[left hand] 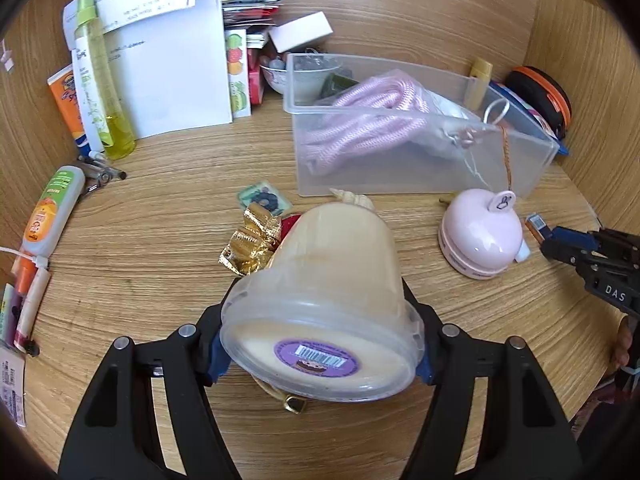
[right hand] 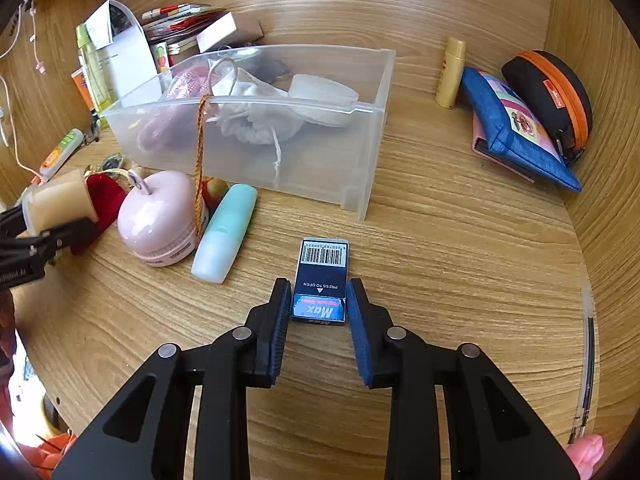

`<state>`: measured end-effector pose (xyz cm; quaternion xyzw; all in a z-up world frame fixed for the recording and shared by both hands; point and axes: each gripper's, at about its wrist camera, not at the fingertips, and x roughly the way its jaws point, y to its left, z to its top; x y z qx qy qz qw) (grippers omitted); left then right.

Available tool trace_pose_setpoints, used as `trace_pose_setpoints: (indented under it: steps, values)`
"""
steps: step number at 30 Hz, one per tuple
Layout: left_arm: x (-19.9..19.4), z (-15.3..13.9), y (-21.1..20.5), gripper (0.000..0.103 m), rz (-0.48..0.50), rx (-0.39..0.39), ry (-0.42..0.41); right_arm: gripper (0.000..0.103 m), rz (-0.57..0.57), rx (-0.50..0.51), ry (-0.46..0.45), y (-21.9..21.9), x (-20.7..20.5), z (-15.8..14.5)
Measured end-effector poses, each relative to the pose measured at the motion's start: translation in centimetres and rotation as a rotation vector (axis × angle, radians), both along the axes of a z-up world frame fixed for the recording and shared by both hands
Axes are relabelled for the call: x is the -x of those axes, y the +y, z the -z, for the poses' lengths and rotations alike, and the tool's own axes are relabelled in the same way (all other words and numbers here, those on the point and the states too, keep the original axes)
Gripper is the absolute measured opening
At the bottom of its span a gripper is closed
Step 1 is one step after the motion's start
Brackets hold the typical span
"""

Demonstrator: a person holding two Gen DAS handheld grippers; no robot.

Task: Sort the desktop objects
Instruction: 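Grasp the beige plastic tub with the left tool while the right tool grasps the blue Max box, then carry tub and Max box over the clear bin and open the right tool to drop the box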

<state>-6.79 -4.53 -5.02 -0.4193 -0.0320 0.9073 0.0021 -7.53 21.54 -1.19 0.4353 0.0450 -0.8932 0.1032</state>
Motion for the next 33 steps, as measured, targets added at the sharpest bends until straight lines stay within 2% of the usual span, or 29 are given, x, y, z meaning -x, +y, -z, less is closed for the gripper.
trace_pose_setpoints:
  steps: [13,29,33]
  values:
    - [-0.9,-1.6,0.4,0.069,-0.008,-0.034,0.059,0.025,0.009,0.055,0.049,1.0,-0.6,-2.2]
    - [-0.7,-5.3,1.6,0.069,0.026,-0.052,0.151,0.025,0.007,0.028,0.152,1.2,-1.6,-5.9]
    - [-0.1,-5.9,1.4,0.069,0.035,-0.103,0.154,0.025,-0.003,0.007,0.200,1.0,-1.9,-7.5]
